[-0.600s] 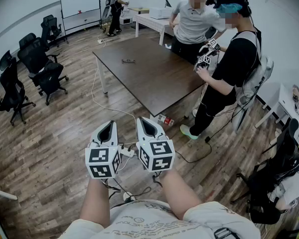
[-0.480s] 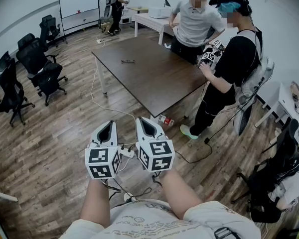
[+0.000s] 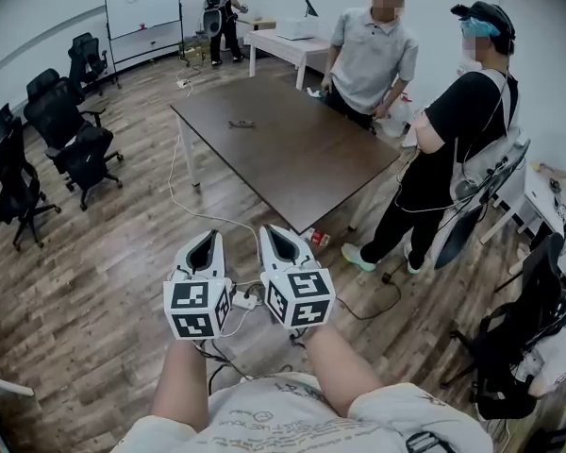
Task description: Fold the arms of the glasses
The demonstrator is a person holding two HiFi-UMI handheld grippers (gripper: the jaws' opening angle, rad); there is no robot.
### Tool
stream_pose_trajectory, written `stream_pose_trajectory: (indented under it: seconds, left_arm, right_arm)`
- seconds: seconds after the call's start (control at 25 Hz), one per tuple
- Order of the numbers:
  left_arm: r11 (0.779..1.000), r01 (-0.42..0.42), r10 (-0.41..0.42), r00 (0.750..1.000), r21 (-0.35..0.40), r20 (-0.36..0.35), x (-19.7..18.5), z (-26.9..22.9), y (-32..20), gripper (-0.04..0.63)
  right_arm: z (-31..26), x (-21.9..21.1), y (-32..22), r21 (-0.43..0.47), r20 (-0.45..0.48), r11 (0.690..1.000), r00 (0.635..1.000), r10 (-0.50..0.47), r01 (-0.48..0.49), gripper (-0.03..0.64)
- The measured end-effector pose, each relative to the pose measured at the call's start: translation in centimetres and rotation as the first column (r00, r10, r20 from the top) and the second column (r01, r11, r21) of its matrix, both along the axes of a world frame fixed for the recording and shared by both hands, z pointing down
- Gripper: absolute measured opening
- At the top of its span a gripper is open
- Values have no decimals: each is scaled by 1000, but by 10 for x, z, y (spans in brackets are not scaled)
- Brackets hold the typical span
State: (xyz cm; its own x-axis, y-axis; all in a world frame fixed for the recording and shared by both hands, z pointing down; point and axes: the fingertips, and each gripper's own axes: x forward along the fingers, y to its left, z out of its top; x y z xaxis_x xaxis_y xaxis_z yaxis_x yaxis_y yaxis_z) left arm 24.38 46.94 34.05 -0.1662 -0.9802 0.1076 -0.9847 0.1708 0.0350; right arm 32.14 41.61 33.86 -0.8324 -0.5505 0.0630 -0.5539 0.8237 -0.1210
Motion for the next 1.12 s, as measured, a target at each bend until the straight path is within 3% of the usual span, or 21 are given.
stream_pose_trajectory:
  seconds: [0.56, 1.12]
  left_arm:
    - [999, -32, 32, 999, -32, -11, -34, 17, -29, 14]
    - [998, -29, 29, 1000, -47, 12, -93, 25, -120, 14]
  right_arm:
    - [11, -35, -25, -29, 12, 999, 999, 29, -29, 14]
    - [25, -99, -115, -46, 15, 999, 1000, 12, -11, 14]
